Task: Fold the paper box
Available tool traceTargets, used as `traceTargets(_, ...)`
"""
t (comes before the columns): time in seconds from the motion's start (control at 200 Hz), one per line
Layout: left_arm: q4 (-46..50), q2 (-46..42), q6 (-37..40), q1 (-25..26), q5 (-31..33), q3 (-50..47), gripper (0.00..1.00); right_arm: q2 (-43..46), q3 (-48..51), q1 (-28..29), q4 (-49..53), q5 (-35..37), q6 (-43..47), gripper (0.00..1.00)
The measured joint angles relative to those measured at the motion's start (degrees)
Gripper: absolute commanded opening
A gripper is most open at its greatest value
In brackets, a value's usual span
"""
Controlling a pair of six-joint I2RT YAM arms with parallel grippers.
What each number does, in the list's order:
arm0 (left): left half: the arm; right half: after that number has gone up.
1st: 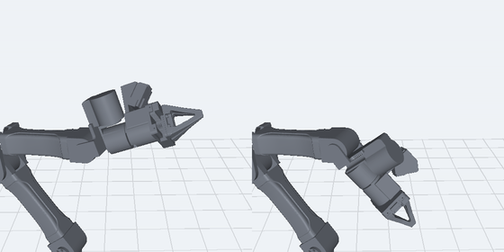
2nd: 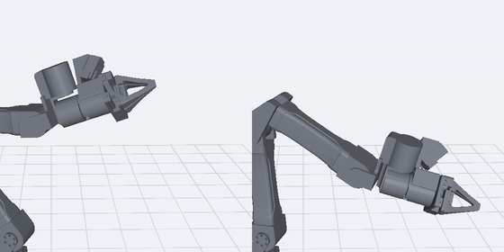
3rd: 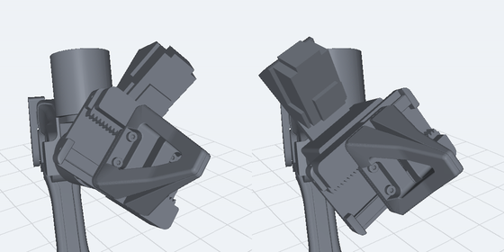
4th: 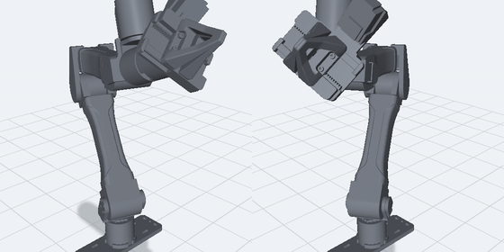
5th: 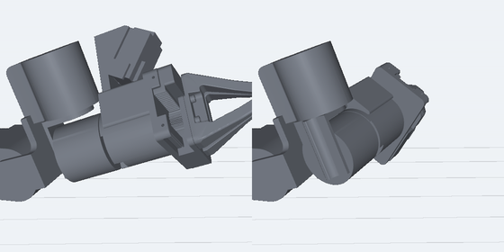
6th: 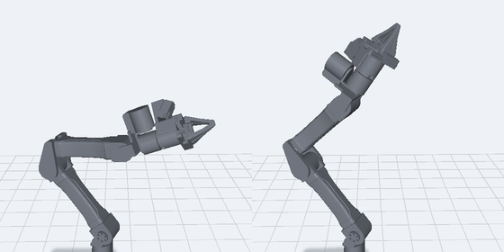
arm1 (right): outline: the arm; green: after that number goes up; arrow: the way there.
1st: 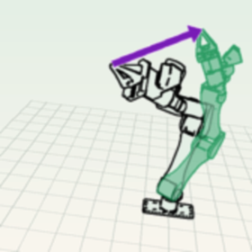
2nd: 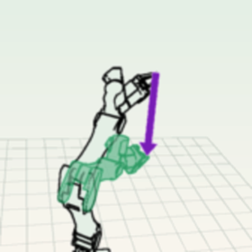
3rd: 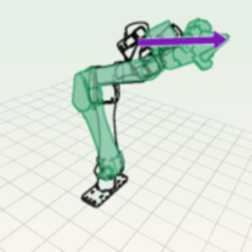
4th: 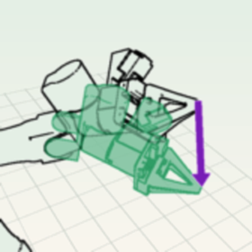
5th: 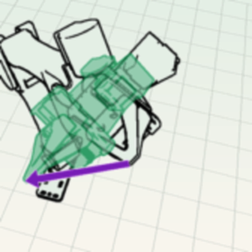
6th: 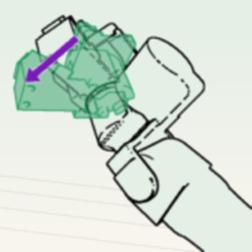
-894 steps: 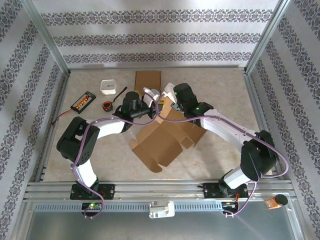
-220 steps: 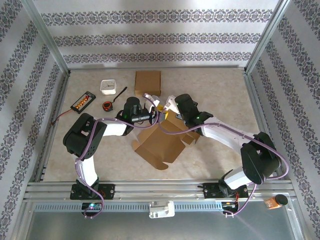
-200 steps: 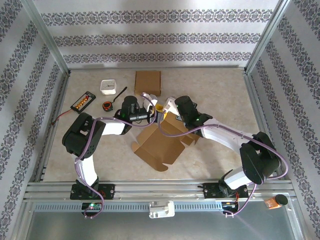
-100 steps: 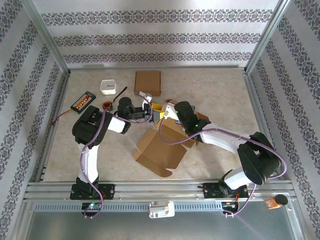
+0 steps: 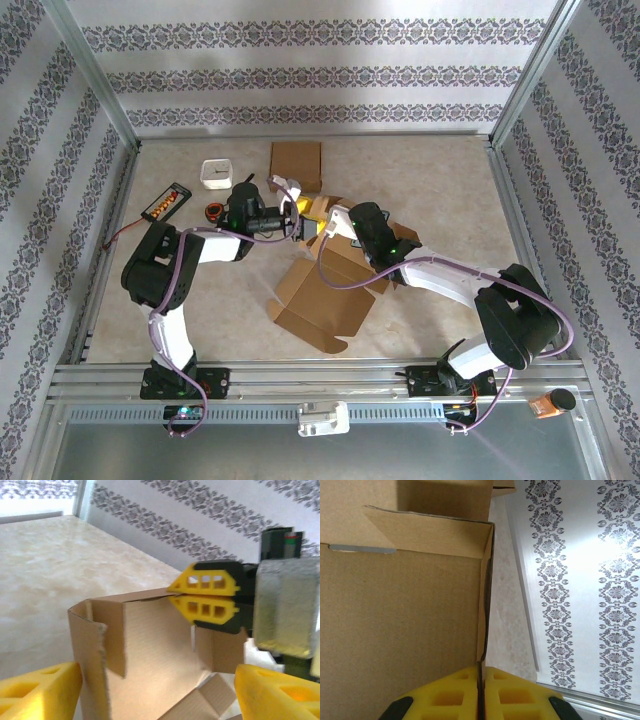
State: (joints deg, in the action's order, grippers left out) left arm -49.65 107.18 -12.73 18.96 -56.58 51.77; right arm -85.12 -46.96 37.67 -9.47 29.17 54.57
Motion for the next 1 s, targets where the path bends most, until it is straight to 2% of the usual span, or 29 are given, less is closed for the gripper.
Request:
traceTargets(0.275,15.7,-8.3,13.0,-4.3,10.0,0.2,0.80,0.0,0.0,0.0,-0.2,0.0,1.2,0.10)
traceTargets(0.505,32.1,-5.4,20.8,-7.2,23.0,11.3,0.70,0.0,0.0,0.1,-0.2,0.0,1.4,0.10)
traceTargets(0.6,38.2,-2.7,23.6,-7.2,26.1,15.6,0.69,0.1,0.0,0.1,-0.2,0.0,1.6,0.10)
traceTargets(0.72,43.8,0.1,26.6,-7.2,26.4,18.5,0.69,0.4,0.0,0.1,-0.2,0.0,1.7,0.10)
traceTargets(0.999,52.9,3.6,31.6,-5.5,20.9,22.6,0.65,0.4,0.0,0.4,-0.2,0.0,2.5,0.10)
